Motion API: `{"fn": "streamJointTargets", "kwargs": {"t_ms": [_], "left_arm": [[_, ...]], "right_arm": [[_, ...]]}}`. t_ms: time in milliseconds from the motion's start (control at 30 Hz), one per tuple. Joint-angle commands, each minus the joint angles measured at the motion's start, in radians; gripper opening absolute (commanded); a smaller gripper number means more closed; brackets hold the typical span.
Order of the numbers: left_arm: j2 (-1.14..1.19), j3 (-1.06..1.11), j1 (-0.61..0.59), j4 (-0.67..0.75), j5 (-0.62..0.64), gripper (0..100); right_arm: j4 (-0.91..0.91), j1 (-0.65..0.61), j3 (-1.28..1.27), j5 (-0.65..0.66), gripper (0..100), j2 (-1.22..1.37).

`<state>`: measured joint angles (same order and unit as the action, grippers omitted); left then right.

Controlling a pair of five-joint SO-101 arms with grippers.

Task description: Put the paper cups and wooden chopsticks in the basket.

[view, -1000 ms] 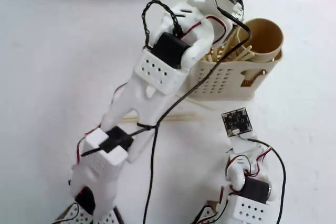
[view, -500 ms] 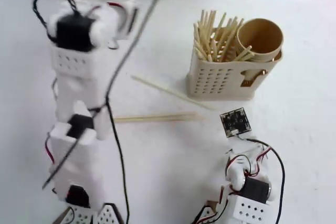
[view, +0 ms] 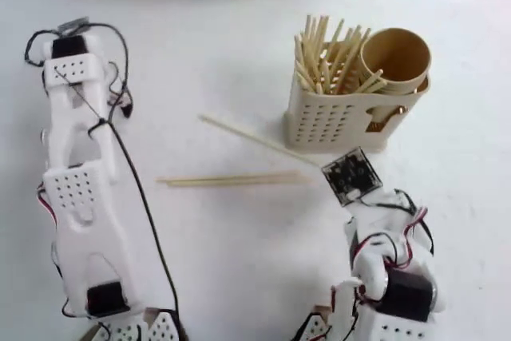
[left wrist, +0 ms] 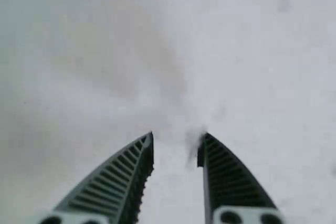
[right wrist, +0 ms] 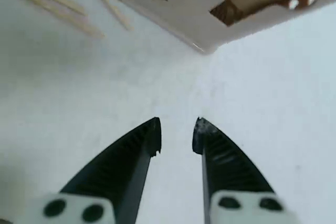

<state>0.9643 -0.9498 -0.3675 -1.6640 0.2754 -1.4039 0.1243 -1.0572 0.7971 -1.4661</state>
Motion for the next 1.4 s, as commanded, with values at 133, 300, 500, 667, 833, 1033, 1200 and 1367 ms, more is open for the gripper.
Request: {"fn": "streamJointTargets", "kwargs": {"t_ms": [133,300,500,667,833,1033,1200,1367], "left_arm": [[0.061,-0.13,-0.125,0.054,0.078,16],[0.114,-0.135,-0.111,0.092,0.078,16],[0.125,-0.189,-0.12,0.086,0.078,16],[0.125,-0.192,-0.12,0.084,0.078,16],[0.125,-0.195,-0.117,0.084,0.078,16],[0.125,-0.196,-0.117,0.084,0.078,16],[0.125,-0.196,-0.116,0.084,0.078,16],[0.125,-0.196,-0.116,0.084,0.078,16]], "right_arm": [[-0.027,-0.501,0.433,-0.038,11.6,0.667],[0.061,-0.759,0.555,0.04,15.2,0.972],[0.183,-0.802,0.605,0.149,23.2,1.27],[0.295,-0.799,0.605,0.236,23.1,1.415],[0.355,-0.769,0.608,0.276,23.1,1.504],[0.452,-0.723,0.609,0.27,23.0,1.589],[0.507,-0.707,0.609,0.27,22.8,1.643],[0.506,-0.707,0.609,0.27,7.3,1.67]]}}
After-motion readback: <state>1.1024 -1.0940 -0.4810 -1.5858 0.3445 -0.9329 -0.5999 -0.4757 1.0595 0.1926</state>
